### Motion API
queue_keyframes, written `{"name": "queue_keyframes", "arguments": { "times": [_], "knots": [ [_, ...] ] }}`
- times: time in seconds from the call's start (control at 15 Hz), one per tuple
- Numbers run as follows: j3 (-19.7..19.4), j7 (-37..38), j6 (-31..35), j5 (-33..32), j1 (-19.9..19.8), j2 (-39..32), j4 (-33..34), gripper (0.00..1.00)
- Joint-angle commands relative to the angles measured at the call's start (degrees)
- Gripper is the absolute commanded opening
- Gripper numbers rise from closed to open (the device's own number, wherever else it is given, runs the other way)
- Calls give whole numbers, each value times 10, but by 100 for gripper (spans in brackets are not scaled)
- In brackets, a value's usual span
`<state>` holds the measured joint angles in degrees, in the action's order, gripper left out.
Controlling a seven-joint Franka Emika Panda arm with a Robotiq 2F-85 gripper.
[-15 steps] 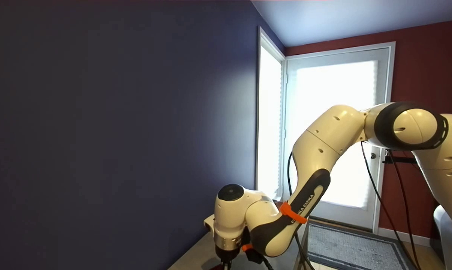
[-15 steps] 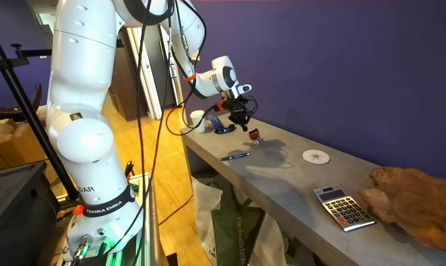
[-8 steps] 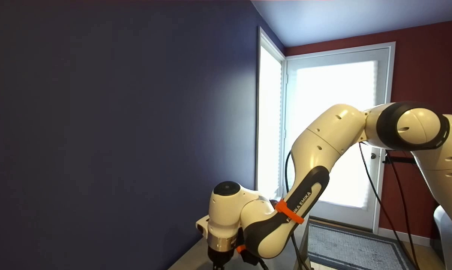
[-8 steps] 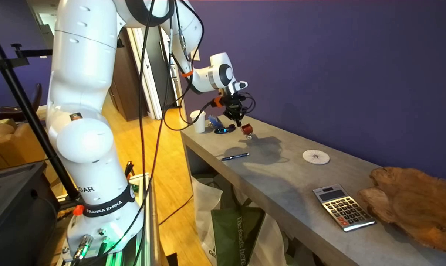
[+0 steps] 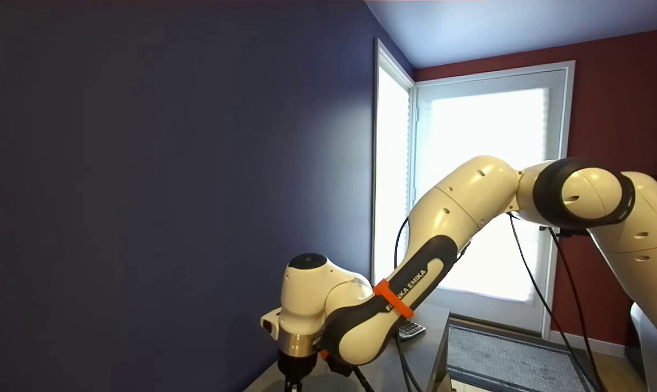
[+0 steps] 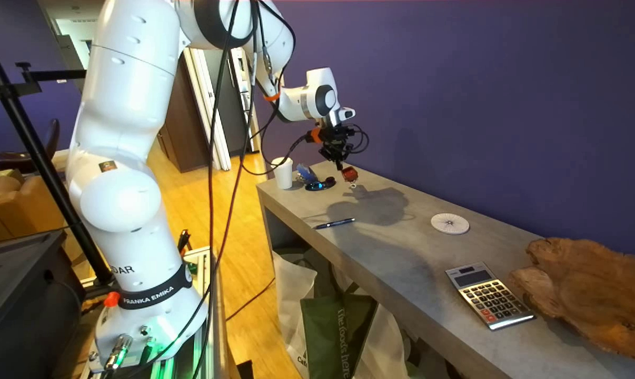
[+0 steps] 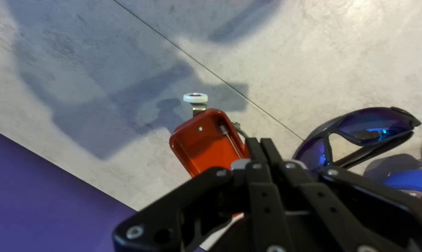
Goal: Pull the red toy cart to the left of the table
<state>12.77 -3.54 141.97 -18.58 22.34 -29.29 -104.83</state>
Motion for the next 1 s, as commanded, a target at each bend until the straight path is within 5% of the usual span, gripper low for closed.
{"name": "queue_keyframes", "arguments": {
  "times": [0.0,0.33,0.4,0.53,0.93],
  "knots": [
    [15,-44,-31,34,-4,-55,72,1],
    [20,-61,-51,41,1,-97,124,1],
    [22,-66,-56,43,0,-103,132,29],
    [24,-73,-64,47,0,-111,145,36],
    [36,-121,-121,57,-9,-93,140,79]
  ]
}}
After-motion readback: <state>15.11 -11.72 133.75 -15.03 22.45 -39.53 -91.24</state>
